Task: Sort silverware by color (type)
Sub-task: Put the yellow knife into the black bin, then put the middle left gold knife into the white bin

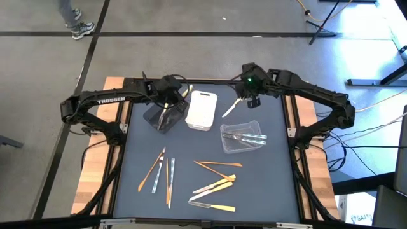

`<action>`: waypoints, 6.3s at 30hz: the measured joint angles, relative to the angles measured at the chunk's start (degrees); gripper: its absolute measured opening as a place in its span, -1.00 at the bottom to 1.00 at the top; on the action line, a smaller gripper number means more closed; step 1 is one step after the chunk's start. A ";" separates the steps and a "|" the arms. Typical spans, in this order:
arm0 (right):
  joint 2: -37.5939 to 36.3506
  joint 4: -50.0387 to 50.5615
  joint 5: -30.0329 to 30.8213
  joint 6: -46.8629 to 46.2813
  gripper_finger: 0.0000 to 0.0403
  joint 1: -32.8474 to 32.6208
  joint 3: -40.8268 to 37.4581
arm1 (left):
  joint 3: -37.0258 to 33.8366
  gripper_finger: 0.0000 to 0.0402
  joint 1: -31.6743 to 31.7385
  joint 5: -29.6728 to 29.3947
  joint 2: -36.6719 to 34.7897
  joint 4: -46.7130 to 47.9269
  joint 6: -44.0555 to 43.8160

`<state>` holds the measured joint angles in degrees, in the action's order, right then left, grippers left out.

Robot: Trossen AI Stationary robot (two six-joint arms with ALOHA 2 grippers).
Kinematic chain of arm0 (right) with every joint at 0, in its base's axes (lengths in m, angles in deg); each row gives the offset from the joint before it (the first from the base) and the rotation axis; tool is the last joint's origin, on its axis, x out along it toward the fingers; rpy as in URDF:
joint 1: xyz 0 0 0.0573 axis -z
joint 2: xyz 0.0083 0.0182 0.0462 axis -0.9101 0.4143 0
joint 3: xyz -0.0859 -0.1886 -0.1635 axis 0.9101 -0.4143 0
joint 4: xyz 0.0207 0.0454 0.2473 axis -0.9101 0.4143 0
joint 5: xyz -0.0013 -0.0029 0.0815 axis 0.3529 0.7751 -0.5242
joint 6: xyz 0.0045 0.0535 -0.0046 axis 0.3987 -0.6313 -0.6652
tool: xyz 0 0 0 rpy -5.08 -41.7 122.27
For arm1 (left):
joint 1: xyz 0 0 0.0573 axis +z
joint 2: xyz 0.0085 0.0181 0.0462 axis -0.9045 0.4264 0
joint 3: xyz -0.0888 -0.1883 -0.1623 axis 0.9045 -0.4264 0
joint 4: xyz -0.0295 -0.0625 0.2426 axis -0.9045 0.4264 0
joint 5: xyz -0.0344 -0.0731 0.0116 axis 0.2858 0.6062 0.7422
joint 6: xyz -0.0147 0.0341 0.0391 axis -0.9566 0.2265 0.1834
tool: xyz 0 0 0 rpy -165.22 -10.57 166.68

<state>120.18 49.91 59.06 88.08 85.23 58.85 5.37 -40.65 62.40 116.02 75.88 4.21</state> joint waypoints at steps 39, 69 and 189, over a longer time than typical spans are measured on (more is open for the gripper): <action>0.00 -3.09 0.02 0.09 -0.25 -0.17 -3.90 | -17.30 -0.84 -0.15 -13.07 -8.74 -13.89 -0.70; 0.00 -3.13 -0.54 0.10 -0.25 -0.17 -3.87 | -32.91 -0.81 -4.08 -17.00 -9.49 -26.13 -11.58; 30.34 -25.74 -2.41 -82.06 -0.25 -44.81 -3.90 | -33.13 -0.39 -37.85 -4.38 -27.21 -41.32 0.07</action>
<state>150.52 24.17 56.66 6.02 40.42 54.95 -27.75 -78.50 58.02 88.81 34.57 4.29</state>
